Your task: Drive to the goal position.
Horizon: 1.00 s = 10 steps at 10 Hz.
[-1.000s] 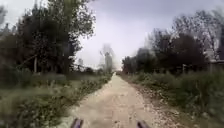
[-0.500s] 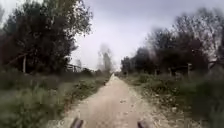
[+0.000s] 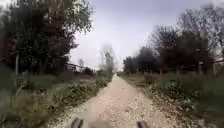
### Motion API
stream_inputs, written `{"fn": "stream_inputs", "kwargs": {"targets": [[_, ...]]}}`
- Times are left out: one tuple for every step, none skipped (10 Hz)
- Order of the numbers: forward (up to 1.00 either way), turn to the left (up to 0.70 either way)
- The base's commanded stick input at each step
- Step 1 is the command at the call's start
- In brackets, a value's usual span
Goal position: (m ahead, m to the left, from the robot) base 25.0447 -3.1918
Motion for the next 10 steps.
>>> {"fn": "stream_inputs", "kwargs": {"targets": [[0.85,-0.33],[0.85,-0.26],[0.85,-0.1],[0.85,0.0],[0.85,0.0],[0.85,0.0],[0.85,0.0],[0.85,0.0],[0.85,0.0],[0.85,-0.21]]}}
